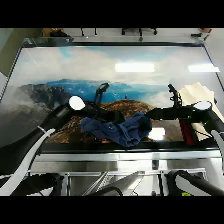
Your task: Fold the shirts.
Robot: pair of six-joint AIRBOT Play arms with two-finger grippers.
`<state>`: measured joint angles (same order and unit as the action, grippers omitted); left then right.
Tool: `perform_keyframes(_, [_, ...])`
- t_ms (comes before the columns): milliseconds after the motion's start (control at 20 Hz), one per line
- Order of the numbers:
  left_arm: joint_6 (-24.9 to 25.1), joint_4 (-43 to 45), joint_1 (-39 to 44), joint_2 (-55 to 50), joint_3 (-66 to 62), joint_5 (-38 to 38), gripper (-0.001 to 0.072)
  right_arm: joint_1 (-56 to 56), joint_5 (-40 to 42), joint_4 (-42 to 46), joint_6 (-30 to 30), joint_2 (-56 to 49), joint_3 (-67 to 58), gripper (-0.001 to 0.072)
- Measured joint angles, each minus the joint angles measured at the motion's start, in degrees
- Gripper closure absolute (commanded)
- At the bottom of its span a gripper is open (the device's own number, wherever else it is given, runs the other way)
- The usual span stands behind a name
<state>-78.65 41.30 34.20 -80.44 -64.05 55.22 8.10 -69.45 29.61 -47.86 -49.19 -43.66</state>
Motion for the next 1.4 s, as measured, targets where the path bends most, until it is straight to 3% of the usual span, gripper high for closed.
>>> perform_keyframes(250, [-1.8,0.9,3.4,-7.4,-1.1,0.2,0.0116,0.0,0.2,0.2,0.2,-0.2,0.0,0.0693])
perform_keyframes(600, [-5.0,4.8,4.1,-9.7,-1.3,-1.4,0.012,0.0,0.3,0.2,0.2,-0.2,0.0,0.0693])
perform_keyframes(650, [-5.4,5.0,4.2,-9.7,-1.3,-2.5,0.028,0.0,0.3,0.2,0.2,-0.2,0.0,0.0693])
perform_keyframes(750, [-5.5,5.2,4.2,-9.8,-1.3,-4.8,0.0673,0.0,0.3,0.2,0.2,-0.2,0.0,0.0694])
perform_keyframes(1050, [-4.7,5.2,3.6,-6.2,-1.4,-8.7,0.0696,1.5,-0.1,-2.4,0.2,0.9,-2.0,0.0694])
perform_keyframes(1200, [-3.4,5.4,-1.1,4.3,-5.0,-6.1,0.0696,7.2,-1.7,-10.3,0.2,3.1,-9.9,0.0694])
perform_keyframes(1400, [-2.7,6.7,-13.3,23.3,-16.3,-1.9,0.0696,17.2,-3.5,-25.2,0.1,5.8,-27.4,0.0694])
